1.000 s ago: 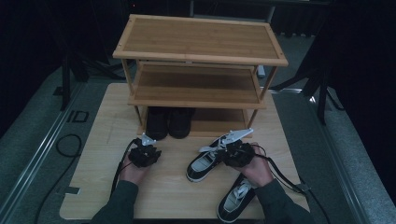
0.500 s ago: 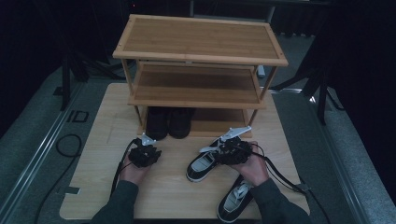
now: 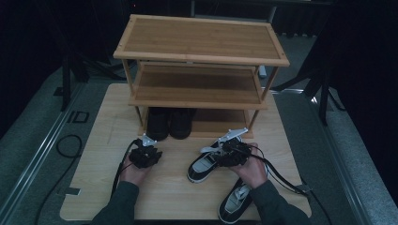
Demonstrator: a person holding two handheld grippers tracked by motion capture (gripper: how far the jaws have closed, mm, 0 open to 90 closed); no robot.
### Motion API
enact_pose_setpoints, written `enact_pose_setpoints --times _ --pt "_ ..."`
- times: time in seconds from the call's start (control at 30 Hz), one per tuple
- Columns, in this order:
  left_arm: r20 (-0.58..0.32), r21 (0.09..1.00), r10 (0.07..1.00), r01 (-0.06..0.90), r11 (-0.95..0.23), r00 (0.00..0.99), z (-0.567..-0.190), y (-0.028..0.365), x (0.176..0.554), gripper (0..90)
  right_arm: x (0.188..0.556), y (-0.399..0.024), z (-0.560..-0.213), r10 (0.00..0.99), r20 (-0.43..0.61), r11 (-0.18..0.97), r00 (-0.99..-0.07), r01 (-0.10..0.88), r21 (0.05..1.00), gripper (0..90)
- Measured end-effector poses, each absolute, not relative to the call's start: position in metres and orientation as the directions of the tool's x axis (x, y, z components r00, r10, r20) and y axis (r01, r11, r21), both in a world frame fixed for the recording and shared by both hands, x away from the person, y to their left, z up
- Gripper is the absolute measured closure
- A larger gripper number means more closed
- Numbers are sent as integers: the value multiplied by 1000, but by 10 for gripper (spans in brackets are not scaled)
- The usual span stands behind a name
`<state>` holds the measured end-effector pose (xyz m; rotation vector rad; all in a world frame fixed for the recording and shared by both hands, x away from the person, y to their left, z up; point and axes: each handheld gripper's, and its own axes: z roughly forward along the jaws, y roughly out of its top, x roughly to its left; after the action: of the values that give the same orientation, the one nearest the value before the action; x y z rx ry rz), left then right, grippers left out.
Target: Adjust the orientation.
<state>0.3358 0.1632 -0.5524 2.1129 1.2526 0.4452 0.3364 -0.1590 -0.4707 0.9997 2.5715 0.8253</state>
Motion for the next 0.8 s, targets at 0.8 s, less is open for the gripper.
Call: enact_pose_setpoints --times 0.8 --pt "-31 671 871 657 -345 490 -552 163 336 702 334 -159 -474 743 -2 573 -669 635 518 482"
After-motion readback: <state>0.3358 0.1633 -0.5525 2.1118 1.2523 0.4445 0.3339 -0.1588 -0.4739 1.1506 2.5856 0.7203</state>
